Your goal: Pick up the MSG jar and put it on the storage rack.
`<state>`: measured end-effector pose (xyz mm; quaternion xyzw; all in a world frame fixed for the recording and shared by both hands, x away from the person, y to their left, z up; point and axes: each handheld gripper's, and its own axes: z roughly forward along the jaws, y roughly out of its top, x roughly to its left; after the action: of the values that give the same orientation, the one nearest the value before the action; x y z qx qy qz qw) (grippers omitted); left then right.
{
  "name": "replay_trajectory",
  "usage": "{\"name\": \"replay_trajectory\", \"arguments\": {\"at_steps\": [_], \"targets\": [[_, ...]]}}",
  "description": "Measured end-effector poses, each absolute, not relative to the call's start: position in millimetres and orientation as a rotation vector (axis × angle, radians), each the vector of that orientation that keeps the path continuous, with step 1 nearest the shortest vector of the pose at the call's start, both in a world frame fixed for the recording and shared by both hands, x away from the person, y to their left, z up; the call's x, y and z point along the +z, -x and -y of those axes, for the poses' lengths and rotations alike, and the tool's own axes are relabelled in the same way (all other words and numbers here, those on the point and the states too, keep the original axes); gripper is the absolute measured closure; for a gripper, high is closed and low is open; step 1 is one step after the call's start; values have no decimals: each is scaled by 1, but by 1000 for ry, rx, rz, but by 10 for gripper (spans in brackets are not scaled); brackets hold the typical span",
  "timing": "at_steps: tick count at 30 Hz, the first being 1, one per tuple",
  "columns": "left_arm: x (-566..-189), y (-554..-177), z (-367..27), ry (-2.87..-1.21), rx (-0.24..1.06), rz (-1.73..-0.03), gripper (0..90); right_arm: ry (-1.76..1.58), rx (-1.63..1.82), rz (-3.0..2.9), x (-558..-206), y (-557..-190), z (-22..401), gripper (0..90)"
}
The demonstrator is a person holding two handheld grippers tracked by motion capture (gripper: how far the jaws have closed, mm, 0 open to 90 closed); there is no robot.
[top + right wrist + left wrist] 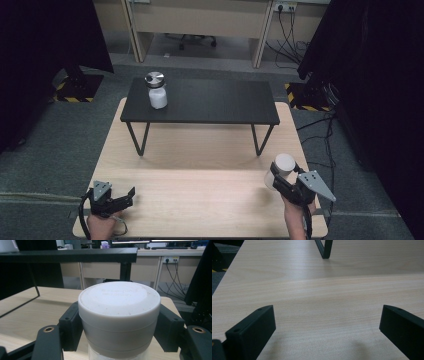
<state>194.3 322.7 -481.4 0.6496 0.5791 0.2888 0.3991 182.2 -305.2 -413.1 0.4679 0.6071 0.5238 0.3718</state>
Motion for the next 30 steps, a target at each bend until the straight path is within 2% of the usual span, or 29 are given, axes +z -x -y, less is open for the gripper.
{"name": "replay_trajectory", "arguments": {"at_steps": [30], "targets": [[-482, -194, -323, -1637, 731, -1468, 0, -1150, 1419, -1580, -345, -234, 287, 335]]}}
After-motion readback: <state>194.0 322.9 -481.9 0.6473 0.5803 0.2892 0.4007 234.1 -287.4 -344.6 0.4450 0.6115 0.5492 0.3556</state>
